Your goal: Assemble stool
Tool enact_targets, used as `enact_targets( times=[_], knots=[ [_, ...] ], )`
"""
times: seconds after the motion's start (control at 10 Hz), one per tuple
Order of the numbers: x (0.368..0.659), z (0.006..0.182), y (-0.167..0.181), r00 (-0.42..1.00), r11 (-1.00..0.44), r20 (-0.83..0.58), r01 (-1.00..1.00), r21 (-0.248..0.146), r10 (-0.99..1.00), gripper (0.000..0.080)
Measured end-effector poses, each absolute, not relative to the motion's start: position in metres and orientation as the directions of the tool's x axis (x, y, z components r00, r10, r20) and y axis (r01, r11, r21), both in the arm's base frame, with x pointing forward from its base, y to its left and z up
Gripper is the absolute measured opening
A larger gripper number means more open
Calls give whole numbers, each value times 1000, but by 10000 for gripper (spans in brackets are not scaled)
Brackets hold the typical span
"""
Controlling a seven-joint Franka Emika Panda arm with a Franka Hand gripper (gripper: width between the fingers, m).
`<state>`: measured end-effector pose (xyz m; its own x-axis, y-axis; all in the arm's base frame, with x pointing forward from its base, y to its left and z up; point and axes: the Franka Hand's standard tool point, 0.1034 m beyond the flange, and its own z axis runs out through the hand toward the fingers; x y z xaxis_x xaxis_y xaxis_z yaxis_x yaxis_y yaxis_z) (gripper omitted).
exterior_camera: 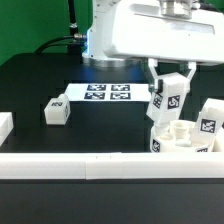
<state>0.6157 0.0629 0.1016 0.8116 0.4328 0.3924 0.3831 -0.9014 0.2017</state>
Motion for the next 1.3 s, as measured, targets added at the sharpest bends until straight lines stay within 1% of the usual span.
enact_targets(
  times=[0.3,1.3],
  knots=[
    [615,100,66,811,-900,390,388,200,436,325],
    [610,86,69,812,-896,380,397,198,443,325]
  ],
)
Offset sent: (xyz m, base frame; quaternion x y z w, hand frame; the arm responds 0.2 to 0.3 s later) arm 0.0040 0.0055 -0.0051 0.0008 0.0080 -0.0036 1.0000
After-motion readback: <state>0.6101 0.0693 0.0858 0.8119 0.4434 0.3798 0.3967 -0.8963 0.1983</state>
